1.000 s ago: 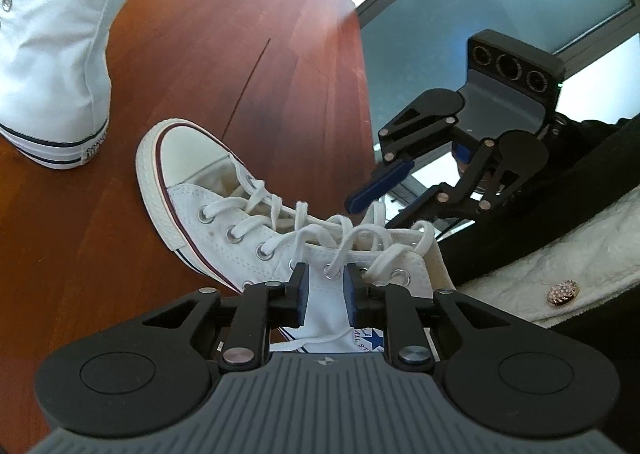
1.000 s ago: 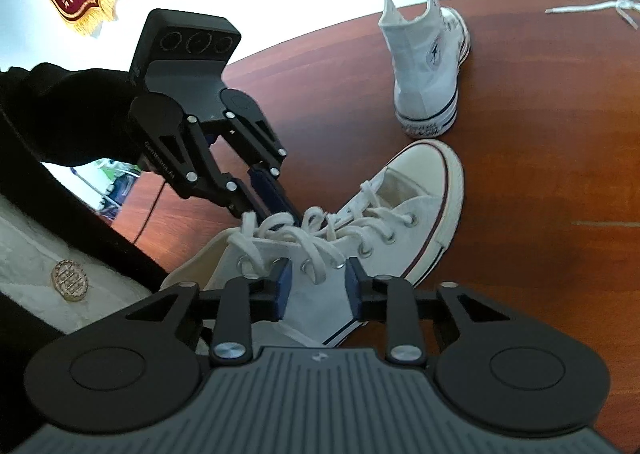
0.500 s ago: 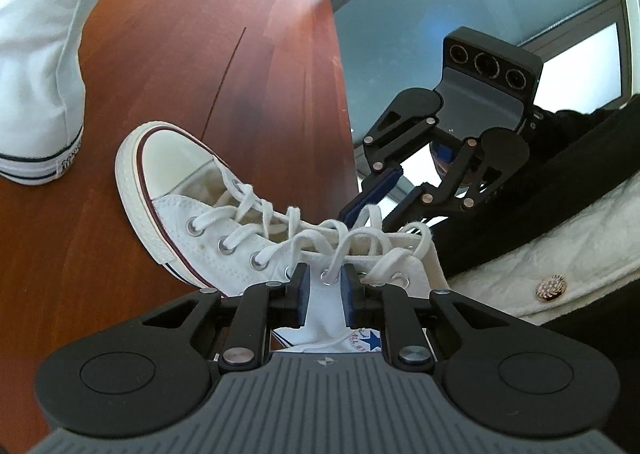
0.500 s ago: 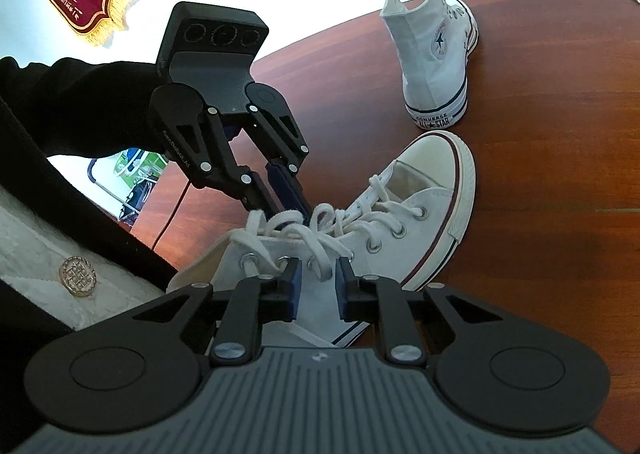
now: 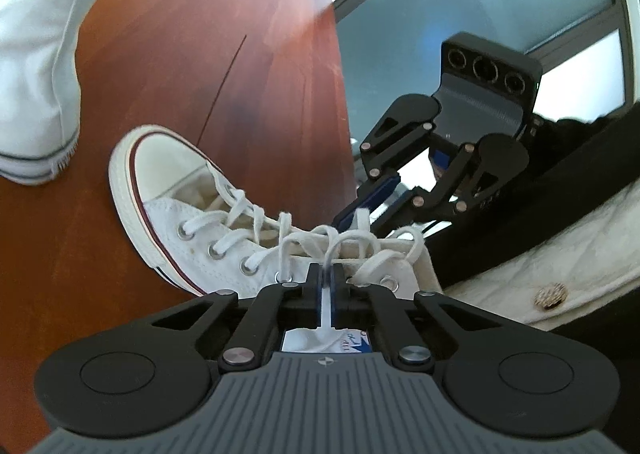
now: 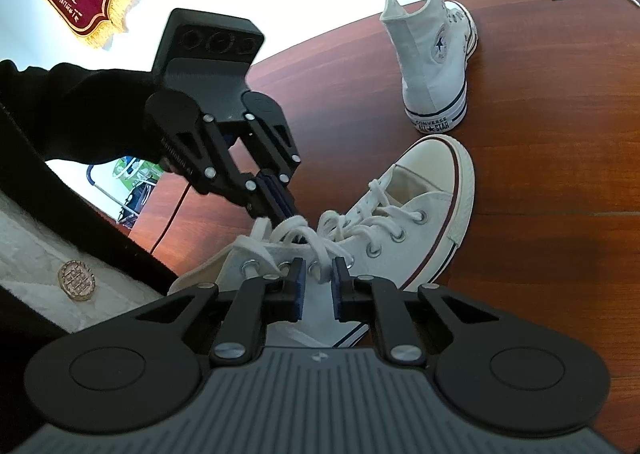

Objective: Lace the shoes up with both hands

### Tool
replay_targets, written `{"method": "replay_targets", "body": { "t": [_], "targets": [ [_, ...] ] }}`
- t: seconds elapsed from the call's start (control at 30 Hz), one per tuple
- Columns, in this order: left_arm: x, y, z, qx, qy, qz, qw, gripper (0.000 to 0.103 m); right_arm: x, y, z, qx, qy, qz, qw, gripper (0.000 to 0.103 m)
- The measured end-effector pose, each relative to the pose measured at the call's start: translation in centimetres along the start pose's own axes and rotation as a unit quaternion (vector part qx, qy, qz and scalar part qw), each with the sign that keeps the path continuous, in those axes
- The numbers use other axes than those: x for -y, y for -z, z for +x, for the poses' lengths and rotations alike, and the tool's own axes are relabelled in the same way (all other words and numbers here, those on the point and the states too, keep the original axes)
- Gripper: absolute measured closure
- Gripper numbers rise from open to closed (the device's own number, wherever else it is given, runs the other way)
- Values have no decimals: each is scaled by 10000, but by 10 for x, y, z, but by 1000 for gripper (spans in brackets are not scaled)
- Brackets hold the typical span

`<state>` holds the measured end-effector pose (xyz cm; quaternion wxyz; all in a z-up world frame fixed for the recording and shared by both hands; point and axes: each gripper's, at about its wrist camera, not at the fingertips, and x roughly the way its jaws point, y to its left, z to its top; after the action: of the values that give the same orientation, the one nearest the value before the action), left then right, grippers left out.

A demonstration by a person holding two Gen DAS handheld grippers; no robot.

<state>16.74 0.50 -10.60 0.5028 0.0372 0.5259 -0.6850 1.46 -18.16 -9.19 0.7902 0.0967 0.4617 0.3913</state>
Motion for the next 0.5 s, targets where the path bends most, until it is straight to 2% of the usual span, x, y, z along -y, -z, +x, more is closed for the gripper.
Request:
{"method": "replay_targets", "body": {
  "t": [0.03,0.23,0.37,0.5],
  "targets": [
    [4,2,-2,53,-126,39,9999,100,-1,-1,-1,37,32,-4,10000,100],
    [34,17,-18,430,-1043,255,9933,100,-13,-2,-2,27,372,-276,9989,101],
    [55,26,-27,651,-1636,410,9835,100,-30,-4,-5,-80,741,-696,9948,101],
    [75,28,-24,745,-2235,669,9696,101,-48,-5,-10,-181,1044,-1100,9883,101]
  ]
}}
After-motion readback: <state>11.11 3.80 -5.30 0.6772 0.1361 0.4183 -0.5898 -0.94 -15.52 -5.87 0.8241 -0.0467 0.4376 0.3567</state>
